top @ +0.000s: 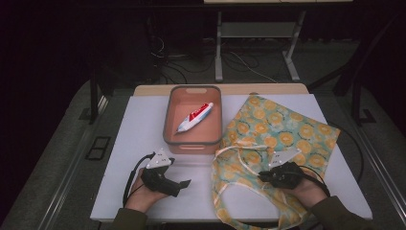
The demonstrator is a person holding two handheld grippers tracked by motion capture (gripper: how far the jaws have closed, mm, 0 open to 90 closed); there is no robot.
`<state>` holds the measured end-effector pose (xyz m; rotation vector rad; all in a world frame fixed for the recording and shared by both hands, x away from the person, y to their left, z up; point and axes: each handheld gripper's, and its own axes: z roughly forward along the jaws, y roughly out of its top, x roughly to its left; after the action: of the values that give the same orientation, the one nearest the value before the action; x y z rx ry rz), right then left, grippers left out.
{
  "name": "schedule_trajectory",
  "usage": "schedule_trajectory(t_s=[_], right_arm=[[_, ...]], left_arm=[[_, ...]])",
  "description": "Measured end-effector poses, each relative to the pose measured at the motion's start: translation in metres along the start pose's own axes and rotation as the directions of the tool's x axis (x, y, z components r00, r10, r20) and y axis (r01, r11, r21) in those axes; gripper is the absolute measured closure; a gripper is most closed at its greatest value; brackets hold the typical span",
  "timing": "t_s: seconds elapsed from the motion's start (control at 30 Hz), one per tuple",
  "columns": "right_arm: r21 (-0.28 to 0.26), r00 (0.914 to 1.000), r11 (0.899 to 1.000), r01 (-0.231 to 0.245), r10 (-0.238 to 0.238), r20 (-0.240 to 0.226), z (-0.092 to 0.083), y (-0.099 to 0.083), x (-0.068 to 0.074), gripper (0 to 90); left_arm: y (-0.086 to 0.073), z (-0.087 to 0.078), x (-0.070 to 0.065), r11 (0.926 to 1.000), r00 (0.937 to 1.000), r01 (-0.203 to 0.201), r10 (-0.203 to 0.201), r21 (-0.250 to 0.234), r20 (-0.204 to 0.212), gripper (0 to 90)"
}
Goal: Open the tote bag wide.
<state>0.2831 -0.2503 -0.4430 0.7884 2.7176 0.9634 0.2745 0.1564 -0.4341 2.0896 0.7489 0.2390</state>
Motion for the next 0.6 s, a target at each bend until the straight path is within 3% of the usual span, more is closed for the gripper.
schedule_trajectory(t_s=[0.17,0.3,0.43,0.6], right_arm=[[-0.009,0.9998,1.000,-0.019,0.019,-0.010,-0.001,0.000,-0.002,89.2],[-0.079,0.9981,0.995,-0.054,0.051,-0.035,-0.013,0.002,-0.008,89.3],[-0.135,0.9972,0.988,-0.074,0.074,-0.006,-0.025,0.005,-0.019,89.4],[-0.175,0.9915,0.980,-0.097,0.110,0.069,-0.033,0.010,-0.039,89.4]], left_arm=[[0.000,0.000,0.000,1.0000,1.0000,-0.001,0.001,0.001,0.001,0.6],[0.000,-0.001,0.001,1.0000,1.0000,-0.002,0.002,0.002,0.001,0.6],[0.000,0.000,0.000,1.0000,1.0000,-0.001,0.001,0.000,0.003,0.6],[0.000,0.000,0.000,1.0000,1.0000,0.000,0.000,0.000,0.002,0.6]])
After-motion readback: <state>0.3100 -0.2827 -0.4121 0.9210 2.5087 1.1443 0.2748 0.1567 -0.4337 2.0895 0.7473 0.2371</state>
